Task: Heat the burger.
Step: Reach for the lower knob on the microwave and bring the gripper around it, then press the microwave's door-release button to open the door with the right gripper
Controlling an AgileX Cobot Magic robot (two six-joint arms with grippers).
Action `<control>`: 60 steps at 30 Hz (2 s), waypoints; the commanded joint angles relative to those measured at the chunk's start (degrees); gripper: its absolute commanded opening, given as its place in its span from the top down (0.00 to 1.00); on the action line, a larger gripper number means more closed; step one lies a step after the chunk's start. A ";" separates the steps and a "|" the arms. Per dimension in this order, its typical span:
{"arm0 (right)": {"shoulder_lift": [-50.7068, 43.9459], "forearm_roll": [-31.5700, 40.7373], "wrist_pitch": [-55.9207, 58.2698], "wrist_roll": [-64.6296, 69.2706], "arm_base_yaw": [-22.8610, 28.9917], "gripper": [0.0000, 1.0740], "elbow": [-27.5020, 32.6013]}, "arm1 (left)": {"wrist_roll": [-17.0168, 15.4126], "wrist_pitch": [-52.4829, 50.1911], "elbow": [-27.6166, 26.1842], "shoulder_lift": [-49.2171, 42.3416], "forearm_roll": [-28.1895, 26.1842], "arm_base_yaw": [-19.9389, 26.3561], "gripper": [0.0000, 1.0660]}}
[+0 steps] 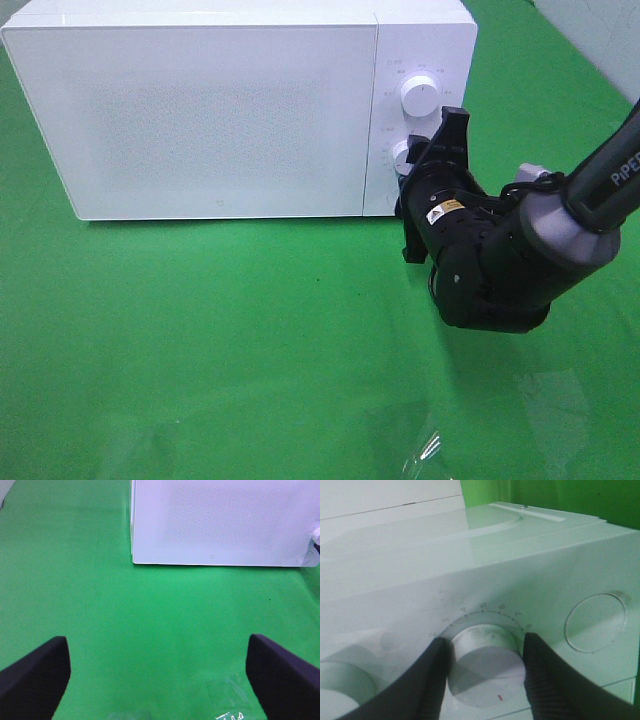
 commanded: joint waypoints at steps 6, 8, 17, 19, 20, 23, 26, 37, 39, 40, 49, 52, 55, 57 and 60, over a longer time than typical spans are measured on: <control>-0.46 -9.34 -12.26 -1.60 0.23 1.00 -1.83 | -0.23 -0.46 0.17 -0.92 -0.23 0.17 0.18; -0.46 -8.65 -12.26 -1.72 0.23 1.00 -1.83 | -0.23 -0.46 0.17 -0.92 -0.23 0.17 0.18; -0.46 -6.76 -12.26 -2.29 0.23 0.98 -1.83 | -0.23 -0.46 0.17 -0.92 -0.23 0.17 0.18; -0.46 -6.42 -12.26 -2.29 0.23 0.97 -1.83 | -0.23 -0.46 0.17 -0.92 -0.23 0.17 0.18; -0.46 -6.42 -12.26 -2.29 0.23 0.97 -1.83 | -0.23 -0.46 0.17 -0.92 -0.23 0.17 0.18; -0.46 -4.81 -12.26 -2.23 0.23 0.96 -1.83 | -0.23 -0.46 0.17 -0.92 -0.23 0.17 0.18; -0.46 -1.72 -12.26 -2.23 0.23 0.88 -1.83 | -0.23 -0.46 0.17 -0.92 -0.23 0.17 0.18; -0.46 5.04 -12.20 -4.93 0.23 0.42 -0.46 | -0.23 -0.46 0.17 -0.92 -0.23 0.17 0.18; -0.46 5.04 -12.20 -4.98 0.23 0.34 0.57 | -0.23 -0.46 0.17 -0.92 -0.23 0.17 0.18; -0.97 4.53 -11.69 -5.10 0.23 0.29 1.78 | -0.23 -0.46 0.17 -0.92 -0.23 0.17 0.18; -4.30 2.01 -11.52 -7.16 2.23 0.29 8.54 | -0.23 -0.46 0.17 -0.92 -0.23 0.17 0.18; -6.25 1.72 -11.23 -9.45 2.23 0.29 10.08 | -0.23 -0.46 0.17 -0.92 -0.23 0.17 0.18; -10.77 0.52 -7.51 -13.69 2.06 0.29 13.24 | -0.23 -0.46 0.17 -0.92 -0.23 0.17 0.18; -12.09 0.52 -6.13 -15.87 2.06 0.29 13.87 | -0.23 -0.46 0.17 -0.92 -0.23 0.17 0.18; -14.90 0.52 -3.44 -20.34 2.06 0.29 14.84 | -0.23 -0.46 0.17 -0.92 -0.23 0.17 0.18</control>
